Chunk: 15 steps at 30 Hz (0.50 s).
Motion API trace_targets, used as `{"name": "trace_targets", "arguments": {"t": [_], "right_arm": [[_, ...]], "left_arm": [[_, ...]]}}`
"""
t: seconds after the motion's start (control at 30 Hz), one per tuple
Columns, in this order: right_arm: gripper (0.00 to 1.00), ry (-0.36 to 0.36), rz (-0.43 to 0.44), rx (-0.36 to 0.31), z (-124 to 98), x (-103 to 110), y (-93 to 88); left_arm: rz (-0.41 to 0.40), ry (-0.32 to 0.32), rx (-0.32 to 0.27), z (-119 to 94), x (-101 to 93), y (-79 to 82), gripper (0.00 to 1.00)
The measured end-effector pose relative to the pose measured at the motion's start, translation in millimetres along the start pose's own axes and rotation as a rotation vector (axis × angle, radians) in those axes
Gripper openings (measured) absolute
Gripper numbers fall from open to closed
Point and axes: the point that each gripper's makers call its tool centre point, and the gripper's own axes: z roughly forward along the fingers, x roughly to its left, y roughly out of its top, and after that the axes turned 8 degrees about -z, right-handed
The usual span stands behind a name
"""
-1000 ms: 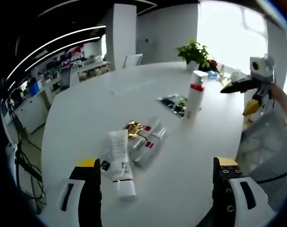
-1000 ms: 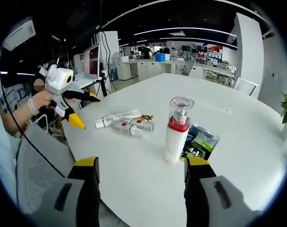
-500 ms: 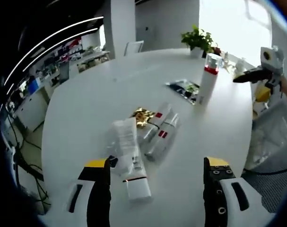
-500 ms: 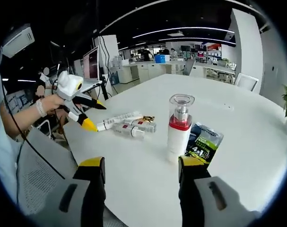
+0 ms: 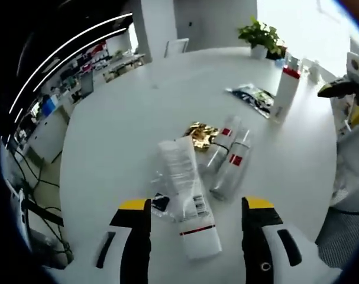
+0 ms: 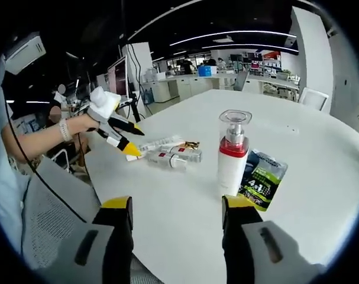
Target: Arrange the skincare products in the storage area until every visible bottle or jar stands upright without overlapping.
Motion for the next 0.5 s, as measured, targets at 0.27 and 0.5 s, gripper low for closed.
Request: {"name": "trace_targets", "arguments": {"t": [0.27,0.5], "right_arm": [[0.61,-0.003,0.003,-0.002,-1,-2,-0.5],[0.61,0.003,0.002,0.016,1,0,-5.1]], "left_arm": [[0.063,0.059,0.051,14,10.8,-5.6,0.53],[0.083,0.045,0.094,29,7.8,-8.7,0.43]]}}
